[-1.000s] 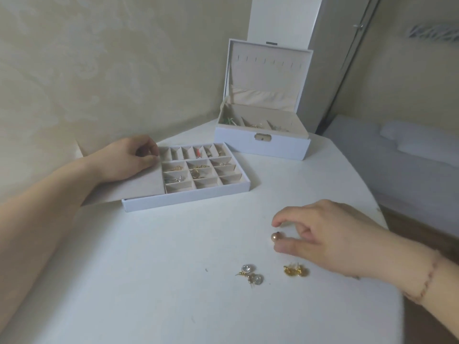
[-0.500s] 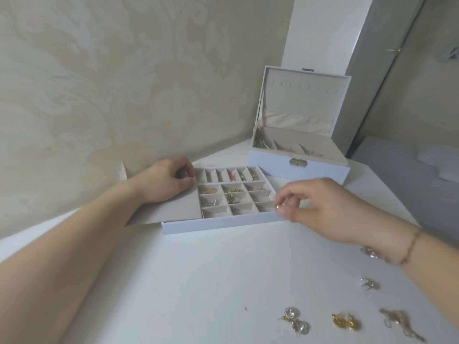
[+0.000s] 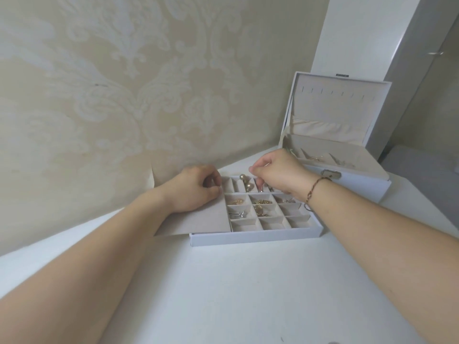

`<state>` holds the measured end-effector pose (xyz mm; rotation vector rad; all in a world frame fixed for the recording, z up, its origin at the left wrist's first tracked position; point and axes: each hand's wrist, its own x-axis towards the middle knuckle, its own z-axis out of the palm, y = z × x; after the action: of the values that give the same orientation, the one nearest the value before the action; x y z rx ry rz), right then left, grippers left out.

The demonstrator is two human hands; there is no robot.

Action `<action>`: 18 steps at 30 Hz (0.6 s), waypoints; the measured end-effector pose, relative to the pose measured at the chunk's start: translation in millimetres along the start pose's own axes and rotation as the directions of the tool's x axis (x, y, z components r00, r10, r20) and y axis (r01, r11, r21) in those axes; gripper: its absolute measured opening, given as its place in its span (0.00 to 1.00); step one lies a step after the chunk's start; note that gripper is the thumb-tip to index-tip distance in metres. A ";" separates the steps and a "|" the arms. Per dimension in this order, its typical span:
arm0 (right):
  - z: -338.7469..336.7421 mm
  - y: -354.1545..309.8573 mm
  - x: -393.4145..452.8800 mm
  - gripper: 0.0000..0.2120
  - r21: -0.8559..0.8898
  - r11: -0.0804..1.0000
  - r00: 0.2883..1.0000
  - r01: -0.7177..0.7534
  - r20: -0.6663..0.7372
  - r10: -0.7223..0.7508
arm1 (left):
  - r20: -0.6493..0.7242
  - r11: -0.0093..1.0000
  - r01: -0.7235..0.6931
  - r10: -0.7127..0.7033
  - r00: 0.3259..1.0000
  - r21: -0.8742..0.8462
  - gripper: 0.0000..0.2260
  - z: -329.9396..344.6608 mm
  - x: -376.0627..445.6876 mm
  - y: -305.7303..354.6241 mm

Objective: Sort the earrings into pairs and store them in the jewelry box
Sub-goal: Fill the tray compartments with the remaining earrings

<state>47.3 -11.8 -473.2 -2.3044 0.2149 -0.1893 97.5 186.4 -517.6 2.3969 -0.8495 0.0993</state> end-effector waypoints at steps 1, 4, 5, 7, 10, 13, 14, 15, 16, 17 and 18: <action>-1.2 0.1 -0.2 0.06 0.029 1.000 1.000 -0.006 -0.002 0.006 | 0.002 1.000 0.002 -0.002 1.000 0.003 0.04 0.1 0.2 -0.4; -5.5 5.8 -2.7 0.08 -0.024 0.999 0.999 0.040 -0.008 -0.041 | 0.010 1.000 0.012 -0.012 1.000 0.003 0.03 -0.3 0.2 -0.9; -7.7 9.6 -4.2 0.08 -0.071 0.996 0.998 0.060 -0.016 -0.061 | 0.012 1.000 0.013 -0.013 1.000 0.003 0.03 -0.5 0.1 -0.2; -14.6 17.0 -8.6 0.07 -0.129 0.989 0.996 0.079 -0.029 -0.083 | 0.019 1.000 0.016 -0.016 1.000 0.026 0.04 -0.3 -0.3 2.2; -31.7 24.7 -19.8 0.05 -0.243 0.961 0.989 0.131 -0.041 -0.145 | 0.012 0.991 0.017 -0.019 1.000 0.135 0.10 2.1 -0.5 4.4; -53.9 35.0 -44.2 0.04 -0.313 0.933 0.976 0.179 -0.062 -0.209 | -0.001 0.967 0.032 -0.033 0.999 0.253 0.18 6.4 -0.8 7.0; -62.1 41.3 -55.8 0.04 -0.309 0.932 0.973 0.188 -0.069 -0.219 | -0.003 0.958 0.034 -0.035 0.999 0.285 0.19 8.4 -0.5 8.3; -70.9 48.3 -69.3 0.05 -0.304 0.933 0.973 0.193 -0.067 -0.223 | -0.006 0.953 0.047 -0.047 0.999 0.301 0.19 9.9 -0.5 9.0; -79.7 56.7 -83.8 0.05 -0.300 0.934 0.974 0.191 -0.058 -0.218 | -0.011 0.952 0.061 -0.061 0.998 0.299 0.19 11.0 -0.2 8.2; -88.7 64.9 -99.9 0.06 -0.299 0.936 0.977 0.183 -0.054 -0.208 | -0.016 0.955 0.071 -0.070 0.997 0.287 0.20 11.5 0.1 7.7; -97.7 73.3 -115.7 0.06 -0.304 0.937 0.978 0.173 -0.057 -0.199 | -0.014 0.959 0.075 -0.074 0.997 0.274 0.21 11.5 1.0 5.8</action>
<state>-92.3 -105.7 -469.5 -2.6205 0.0706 -0.3775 93.4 175.8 -523.9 2.6833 -0.7859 0.2037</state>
